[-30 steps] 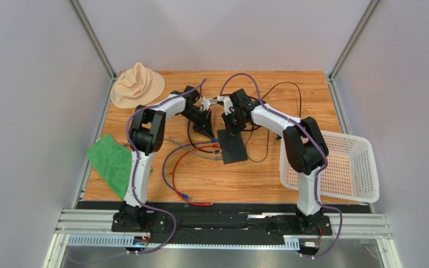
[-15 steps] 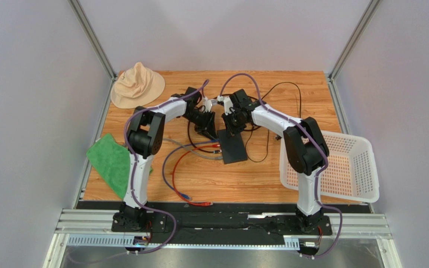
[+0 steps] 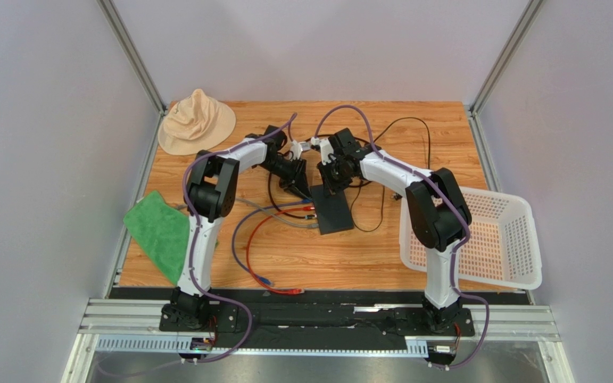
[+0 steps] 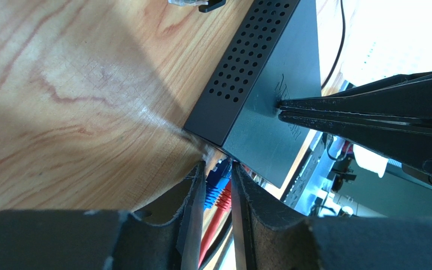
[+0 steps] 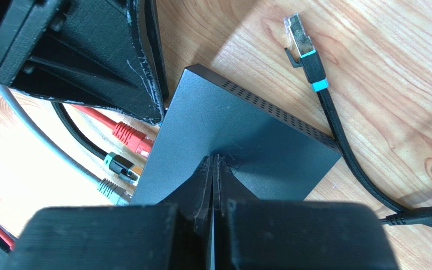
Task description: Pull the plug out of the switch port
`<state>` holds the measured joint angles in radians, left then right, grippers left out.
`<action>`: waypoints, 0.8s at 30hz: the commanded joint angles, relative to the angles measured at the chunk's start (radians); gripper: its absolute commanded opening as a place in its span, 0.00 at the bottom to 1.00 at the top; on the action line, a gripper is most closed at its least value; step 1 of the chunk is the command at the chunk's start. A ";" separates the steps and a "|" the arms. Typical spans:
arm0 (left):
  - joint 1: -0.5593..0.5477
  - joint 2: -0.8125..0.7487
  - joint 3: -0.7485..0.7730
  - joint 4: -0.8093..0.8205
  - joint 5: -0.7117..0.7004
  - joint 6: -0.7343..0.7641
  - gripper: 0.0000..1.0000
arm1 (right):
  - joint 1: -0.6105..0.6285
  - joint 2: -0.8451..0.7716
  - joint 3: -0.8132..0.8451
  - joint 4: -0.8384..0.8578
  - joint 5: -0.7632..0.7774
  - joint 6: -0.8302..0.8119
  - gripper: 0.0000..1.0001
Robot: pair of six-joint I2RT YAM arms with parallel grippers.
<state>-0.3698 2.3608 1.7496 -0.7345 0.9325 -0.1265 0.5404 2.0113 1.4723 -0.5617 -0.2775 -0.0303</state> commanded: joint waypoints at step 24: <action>-0.060 -0.006 0.041 -0.124 -0.121 0.091 0.00 | 0.027 0.055 -0.032 -0.055 0.038 -0.010 0.00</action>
<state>-0.3908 2.3505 1.7874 -0.7822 0.8593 -0.0929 0.5430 2.0121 1.4746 -0.5640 -0.2703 -0.0303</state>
